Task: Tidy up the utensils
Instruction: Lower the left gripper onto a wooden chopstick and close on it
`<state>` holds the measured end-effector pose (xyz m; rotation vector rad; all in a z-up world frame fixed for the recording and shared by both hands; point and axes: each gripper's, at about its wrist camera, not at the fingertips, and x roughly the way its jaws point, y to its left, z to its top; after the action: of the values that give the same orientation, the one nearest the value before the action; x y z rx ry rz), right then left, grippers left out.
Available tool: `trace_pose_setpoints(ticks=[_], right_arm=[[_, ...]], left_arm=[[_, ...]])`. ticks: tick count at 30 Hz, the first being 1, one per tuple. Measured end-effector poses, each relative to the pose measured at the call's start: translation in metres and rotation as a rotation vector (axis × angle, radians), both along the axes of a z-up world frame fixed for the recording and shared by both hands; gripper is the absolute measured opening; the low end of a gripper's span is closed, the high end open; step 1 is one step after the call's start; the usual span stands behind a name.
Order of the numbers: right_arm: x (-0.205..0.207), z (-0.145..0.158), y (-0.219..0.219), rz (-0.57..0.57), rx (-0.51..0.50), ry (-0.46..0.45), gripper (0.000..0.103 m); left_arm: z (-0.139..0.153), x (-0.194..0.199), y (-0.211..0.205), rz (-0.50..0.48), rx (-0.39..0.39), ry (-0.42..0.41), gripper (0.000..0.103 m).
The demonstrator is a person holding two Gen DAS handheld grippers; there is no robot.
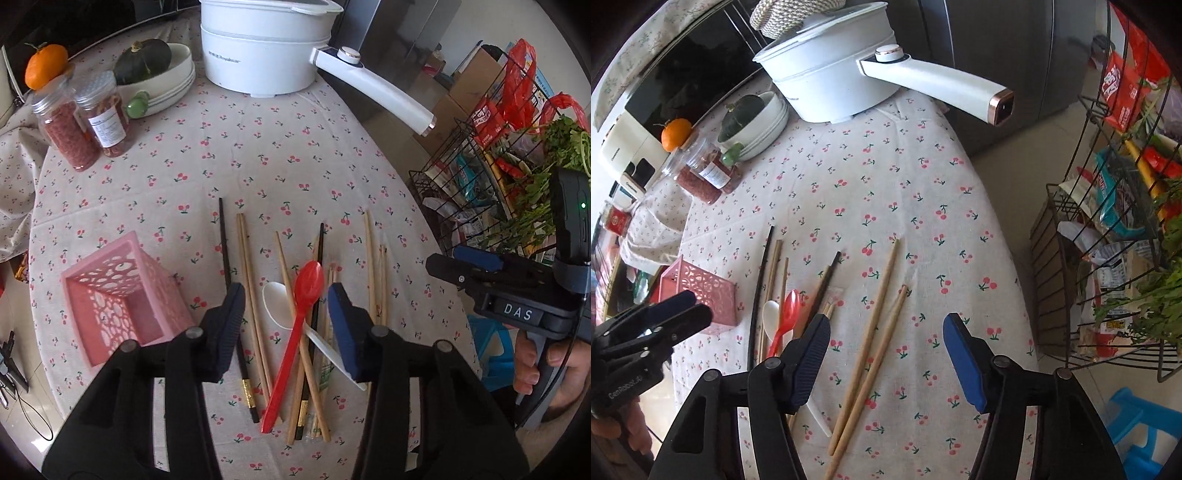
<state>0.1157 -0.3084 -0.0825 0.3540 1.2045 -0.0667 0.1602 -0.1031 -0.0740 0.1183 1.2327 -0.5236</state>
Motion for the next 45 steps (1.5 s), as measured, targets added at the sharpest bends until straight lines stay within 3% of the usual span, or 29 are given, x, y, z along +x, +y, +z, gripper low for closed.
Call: trace_pose_setpoints(ticks=[3,12,15,18,21,25,28,31,32,34,35,41,45], right_arm=[[0.004,-0.007,-0.004,-0.002,0.012,0.018,0.064],[0.009,-0.013,-0.014,0.002,0.004,0.035,0.064],[0.009,-0.014,-0.015,0.003,0.011,0.037,0.064],[0.01,-0.015,-0.014,0.013,0.023,0.038,0.064],[0.011,-0.017,-0.014,0.012,0.031,0.042,0.064],[0.013,-0.02,-0.015,0.012,0.032,0.043,0.064],[0.016,-0.025,-0.015,-0.005,0.045,0.058,0.064],[0.017,-0.029,-0.015,-0.026,0.092,0.072,0.064],[0.017,-0.029,-0.013,-0.029,0.105,0.071,0.064],[0.017,-0.026,-0.01,-0.028,0.109,0.062,0.064],[0.017,-0.025,-0.009,-0.026,0.103,0.058,0.064],[0.019,-0.028,-0.014,-0.03,0.088,0.067,0.064],[0.02,-0.033,-0.02,-0.038,0.087,0.079,0.064]], left_arm=[[-0.024,0.02,-0.019,0.018,0.042,0.053,0.033],[-0.072,0.051,-0.037,0.106,0.116,0.117,0.025],[-0.079,0.056,-0.036,0.121,0.096,0.133,0.023],[-0.081,0.059,-0.031,0.13,0.049,0.142,0.008],[-0.071,0.055,-0.024,0.131,0.016,0.124,0.003],[-0.041,0.041,-0.014,0.099,-0.005,0.031,0.002],[-0.019,0.032,-0.008,0.073,-0.027,-0.012,0.002],[-0.017,0.033,-0.003,0.093,-0.029,0.002,0.006],[-0.021,0.036,-0.002,0.099,-0.024,0.022,0.011],[-0.033,0.041,-0.006,0.124,-0.012,0.056,0.041],[-0.039,0.043,-0.009,0.138,-0.013,0.069,0.043],[-0.067,0.049,-0.023,0.168,0.025,0.116,0.044],[-0.081,0.053,-0.031,0.166,0.053,0.136,0.031]])
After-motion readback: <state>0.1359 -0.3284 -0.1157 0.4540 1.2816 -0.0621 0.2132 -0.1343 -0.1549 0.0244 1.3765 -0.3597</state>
